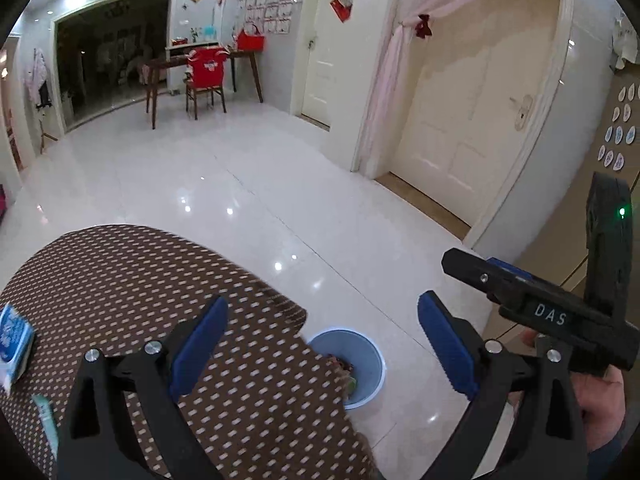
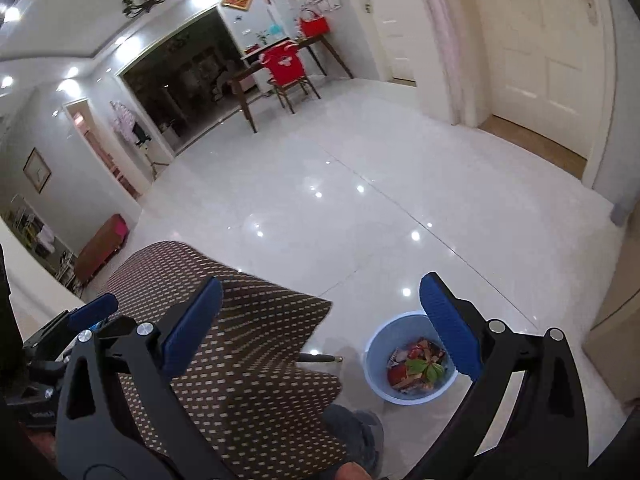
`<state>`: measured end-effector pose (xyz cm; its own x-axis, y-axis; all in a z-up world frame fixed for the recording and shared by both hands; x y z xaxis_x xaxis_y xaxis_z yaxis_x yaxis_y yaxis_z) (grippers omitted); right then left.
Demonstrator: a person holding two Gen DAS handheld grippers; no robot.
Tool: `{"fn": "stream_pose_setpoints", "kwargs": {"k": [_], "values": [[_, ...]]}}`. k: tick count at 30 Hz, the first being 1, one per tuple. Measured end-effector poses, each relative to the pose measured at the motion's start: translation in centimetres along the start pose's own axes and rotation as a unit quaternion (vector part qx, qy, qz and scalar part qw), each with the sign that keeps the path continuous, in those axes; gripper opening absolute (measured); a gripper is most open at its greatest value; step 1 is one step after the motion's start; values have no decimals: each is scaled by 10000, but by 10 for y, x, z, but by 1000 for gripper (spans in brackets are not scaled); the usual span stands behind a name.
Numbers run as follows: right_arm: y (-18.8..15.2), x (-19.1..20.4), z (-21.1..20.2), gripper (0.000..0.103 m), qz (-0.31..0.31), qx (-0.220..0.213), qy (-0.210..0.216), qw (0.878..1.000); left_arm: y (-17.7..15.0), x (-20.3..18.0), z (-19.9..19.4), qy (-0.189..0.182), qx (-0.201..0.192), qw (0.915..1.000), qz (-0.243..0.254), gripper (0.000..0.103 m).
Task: Collect trash
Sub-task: 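Move both open grippers from the blue bin back over the table, then grasp the teal packet with the left gripper while the right grasps the toothpaste box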
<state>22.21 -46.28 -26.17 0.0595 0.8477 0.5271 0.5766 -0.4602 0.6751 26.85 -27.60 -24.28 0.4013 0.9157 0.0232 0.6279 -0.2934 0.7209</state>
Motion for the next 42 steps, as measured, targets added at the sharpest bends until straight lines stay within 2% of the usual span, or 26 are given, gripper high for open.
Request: {"fn": "stream_pose_setpoints", "kwargs": {"k": [10, 19, 21, 26, 28, 31, 32, 34, 38, 39, 40, 41, 42], "values": [[-13, 87, 23, 97, -558, 215, 336, 9976, -29, 81, -44, 505, -195, 9978, -371, 94], [-37, 157, 56, 97, -1018, 522, 605, 9916, -74, 175, -71, 1286, -180, 9874, -900, 94], [-45, 172, 65, 97, -1102, 612, 684, 9897, -88, 197, -69, 1594, -68, 9822, -995, 94], [-68, 207, 91, 97, -1301, 910, 910, 9831, -130, 249, -64, 2051, 319, 9689, -1347, 94], [-75, 216, 98, 97, -1379, 1018, 958, 9805, -146, 266, -60, 2137, 514, 9640, -1496, 94], [-87, 228, 108, 97, -1462, 1157, 1025, 9771, -169, 284, -52, 2037, 813, 9598, -1750, 93], [-92, 232, 110, 97, -1476, 1189, 1039, 9764, -172, 281, -49, 2002, 875, 9596, -1770, 92], [-98, 238, 114, 97, -1490, 1235, 1064, 9753, -178, 280, -43, 1908, 1034, 9607, -1729, 77], [-102, 241, 119, 97, -1504, 1279, 1062, 9745, -174, 261, -33, 1825, 1052, 9692, -1276, 73], [-104, 241, 119, 97, -1499, 1282, 1063, 9746, -173, 256, -30, 1819, 1061, 9717, -1067, 68], [-106, 240, 119, 97, -1493, 1283, 1066, 9746, -171, 249, -28, 1826, 1019, 9749, -765, 57], [-106, 240, 119, 97, -1492, 1287, 1064, 9746, -170, 244, -27, 1708, 964, 9782, -684, 51], [-107, 237, 117, 97, -1494, 1288, 1065, 9746, -169, 243, -27, 1656, 957, 9793, -657, 35]]}}
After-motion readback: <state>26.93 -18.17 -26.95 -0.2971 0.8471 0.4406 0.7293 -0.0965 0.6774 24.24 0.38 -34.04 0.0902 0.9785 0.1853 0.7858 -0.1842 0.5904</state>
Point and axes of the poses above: each gripper's, at about its wrist camera, not at the fingertips, and z roughly the way its jaws point, x to its left, y to its top, the point moved 10 cm from there along z, roughly the way its jaws point, and after that the axes turned 13 degrees about y, right-handed, at the moved point
